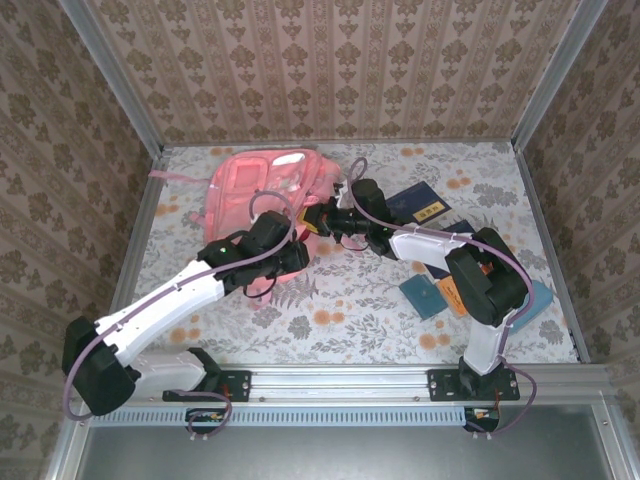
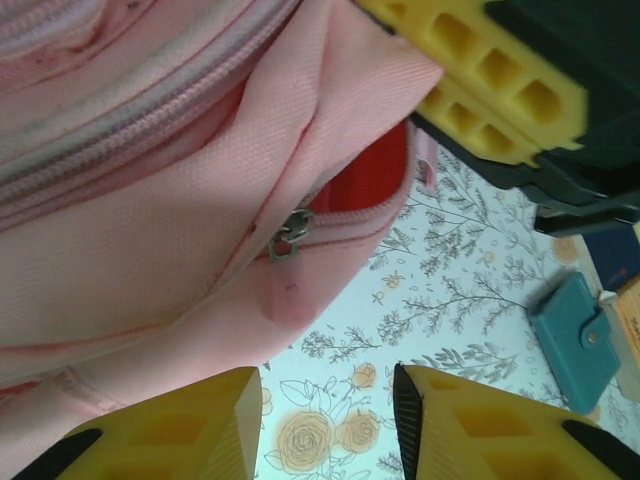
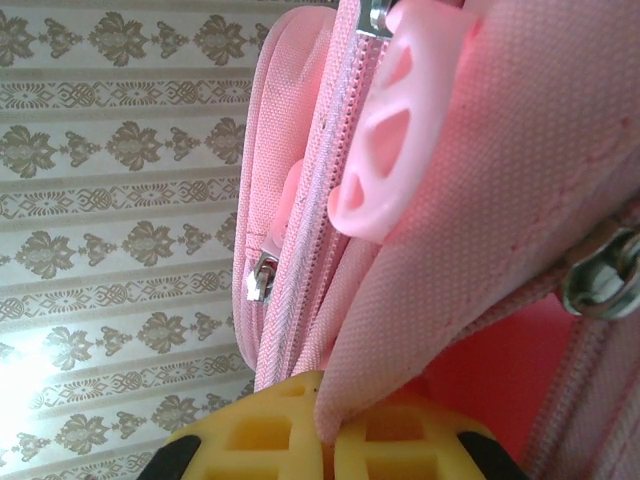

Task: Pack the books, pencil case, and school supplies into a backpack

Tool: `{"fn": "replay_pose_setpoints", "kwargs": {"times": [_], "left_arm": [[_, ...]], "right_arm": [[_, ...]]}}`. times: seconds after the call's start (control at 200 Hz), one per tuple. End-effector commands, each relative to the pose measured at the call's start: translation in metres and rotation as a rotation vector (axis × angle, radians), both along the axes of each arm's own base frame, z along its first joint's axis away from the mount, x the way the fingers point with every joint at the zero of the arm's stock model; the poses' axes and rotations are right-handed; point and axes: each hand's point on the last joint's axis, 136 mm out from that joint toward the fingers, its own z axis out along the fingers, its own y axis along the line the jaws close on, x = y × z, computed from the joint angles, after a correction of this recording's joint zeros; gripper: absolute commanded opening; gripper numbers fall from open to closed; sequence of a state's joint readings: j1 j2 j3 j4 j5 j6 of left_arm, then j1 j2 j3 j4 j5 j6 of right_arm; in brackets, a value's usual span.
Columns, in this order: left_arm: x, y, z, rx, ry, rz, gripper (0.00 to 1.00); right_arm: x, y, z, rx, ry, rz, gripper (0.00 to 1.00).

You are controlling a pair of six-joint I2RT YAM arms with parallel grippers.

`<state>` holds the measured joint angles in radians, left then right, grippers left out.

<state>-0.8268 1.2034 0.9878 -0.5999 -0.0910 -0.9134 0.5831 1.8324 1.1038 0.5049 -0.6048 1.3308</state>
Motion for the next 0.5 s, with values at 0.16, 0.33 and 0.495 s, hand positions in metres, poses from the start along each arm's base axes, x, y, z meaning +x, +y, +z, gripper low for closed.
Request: {"fn": "replay_pose_setpoints", "kwargs": {"times": [0.16, 0.33, 0.495], "left_arm": [[0.021, 0.001, -0.016, 0.009, -0.023, 0.087, 0.34], [0.029, 0.007, -0.026, 0.031, -0.066, 0.127, 0.31], [0.03, 0.011, -0.034, 0.023, -0.087, 0.154, 0.33]], "right_arm": [[0.002, 0.008, 0.043, 0.057, -0.114, 0.022, 0.07], [0.0, 0.009, 0.043, 0.063, -0.106, 0.025, 0.07], [0.0, 0.009, 0.046, 0.076, -0.105, 0.026, 0.07]]}}
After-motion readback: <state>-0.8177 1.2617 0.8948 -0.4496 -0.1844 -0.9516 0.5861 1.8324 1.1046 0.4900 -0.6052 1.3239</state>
